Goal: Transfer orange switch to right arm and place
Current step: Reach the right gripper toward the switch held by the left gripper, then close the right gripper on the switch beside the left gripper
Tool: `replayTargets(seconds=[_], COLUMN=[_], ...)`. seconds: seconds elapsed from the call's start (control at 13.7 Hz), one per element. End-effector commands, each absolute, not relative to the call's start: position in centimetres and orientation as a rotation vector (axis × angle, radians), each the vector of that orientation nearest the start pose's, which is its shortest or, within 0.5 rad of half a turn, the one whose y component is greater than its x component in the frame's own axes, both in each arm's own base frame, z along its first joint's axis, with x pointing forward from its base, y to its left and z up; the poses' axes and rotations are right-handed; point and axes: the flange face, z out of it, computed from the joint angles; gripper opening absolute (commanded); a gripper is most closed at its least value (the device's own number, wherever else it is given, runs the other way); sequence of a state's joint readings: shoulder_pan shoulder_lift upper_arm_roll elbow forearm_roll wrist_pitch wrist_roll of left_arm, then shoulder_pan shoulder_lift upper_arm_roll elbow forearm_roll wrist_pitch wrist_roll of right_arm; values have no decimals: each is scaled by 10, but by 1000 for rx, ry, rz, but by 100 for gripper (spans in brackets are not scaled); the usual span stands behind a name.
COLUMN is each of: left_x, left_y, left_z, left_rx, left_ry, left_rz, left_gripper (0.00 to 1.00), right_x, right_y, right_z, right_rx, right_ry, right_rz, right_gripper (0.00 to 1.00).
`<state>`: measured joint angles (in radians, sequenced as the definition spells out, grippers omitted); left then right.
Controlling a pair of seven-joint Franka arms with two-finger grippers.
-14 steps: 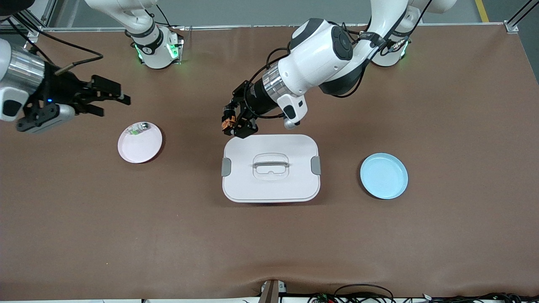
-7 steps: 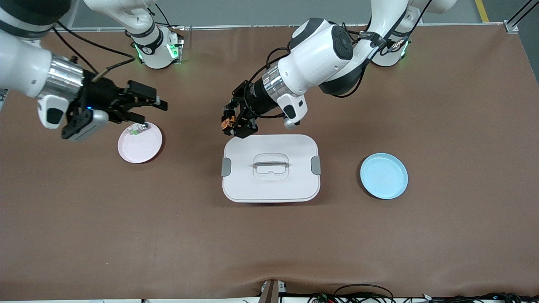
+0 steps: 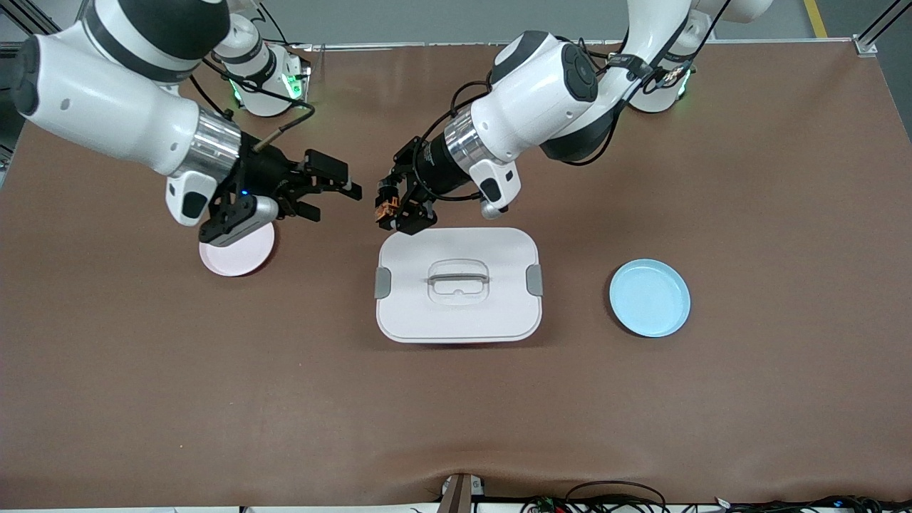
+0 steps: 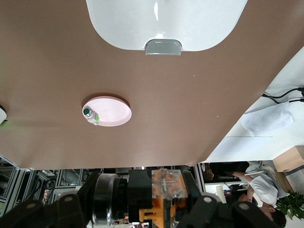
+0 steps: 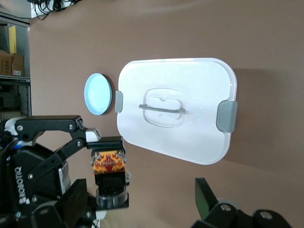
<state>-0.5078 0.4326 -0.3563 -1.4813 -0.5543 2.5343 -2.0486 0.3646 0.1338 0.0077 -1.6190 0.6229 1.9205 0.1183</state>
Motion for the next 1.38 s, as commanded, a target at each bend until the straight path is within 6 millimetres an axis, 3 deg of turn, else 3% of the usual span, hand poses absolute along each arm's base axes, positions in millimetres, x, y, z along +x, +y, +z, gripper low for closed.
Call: replayTargets(seconds=[0.0, 0.51, 1.31], left_x=[511, 511, 509], left_y=[-517, -517, -516], left_z=[515, 512, 511], left_rx=[1632, 1635, 1642], left_ry=[1750, 1756, 1757], left_rz=[-623, -622, -619], left_gripper=[14, 14, 14], right_x=[564, 560, 554], right_y=[276, 301, 309], right_z=[558, 536, 530], right_rx=[-2494, -2440, -2444], right_ry=[-64, -17, 0], right_rz=[-35, -10, 19], right_gripper=[100, 100, 100])
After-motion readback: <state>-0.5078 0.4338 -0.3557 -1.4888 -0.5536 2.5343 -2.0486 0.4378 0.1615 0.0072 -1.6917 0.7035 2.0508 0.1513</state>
